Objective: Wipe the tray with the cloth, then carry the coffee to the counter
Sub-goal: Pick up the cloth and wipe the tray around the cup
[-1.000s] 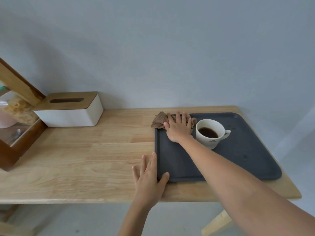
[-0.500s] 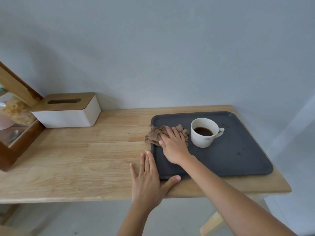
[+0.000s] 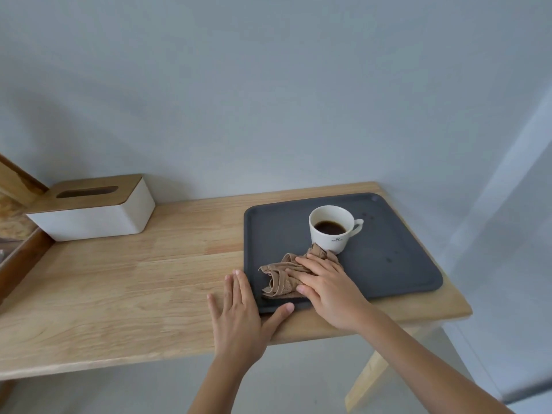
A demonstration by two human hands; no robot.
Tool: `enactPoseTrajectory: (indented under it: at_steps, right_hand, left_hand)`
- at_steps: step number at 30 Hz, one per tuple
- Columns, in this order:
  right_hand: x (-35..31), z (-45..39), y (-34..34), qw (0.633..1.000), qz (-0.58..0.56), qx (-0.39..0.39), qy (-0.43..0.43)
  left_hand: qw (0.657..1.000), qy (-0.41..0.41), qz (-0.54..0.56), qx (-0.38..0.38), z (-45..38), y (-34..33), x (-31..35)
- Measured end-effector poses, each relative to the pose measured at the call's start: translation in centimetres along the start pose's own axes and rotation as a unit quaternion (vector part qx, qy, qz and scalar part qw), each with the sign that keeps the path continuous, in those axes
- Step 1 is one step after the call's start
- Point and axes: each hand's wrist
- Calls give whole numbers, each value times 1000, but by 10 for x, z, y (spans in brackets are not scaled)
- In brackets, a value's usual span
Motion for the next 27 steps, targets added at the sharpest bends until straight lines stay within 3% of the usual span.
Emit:
enactPoseTrajectory:
  at_steps: [17,21,24,27]
  right_hand:
    - [108,75,35,995,-67,21,-75]
    - [123,80,46,996,-46,-8,-78]
    - [124,78,65,986,-139,-26,-90]
    - [123,64,92,955,-253,63,-140]
  left_hand:
    - [1000,10,6,-14,0,3,3]
    - [999,14,29,-30,1,4,3]
    - [995,30,61,-75,-3,13,9]
    - [987,1,153,-53,-23,29,35]
Point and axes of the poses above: each hand's wrist, its own z-axis away from the middle knuckle, its own y-axis out of the back of the hand, x = y × z, and after that the axes turned 9 degrees about z, right-handed
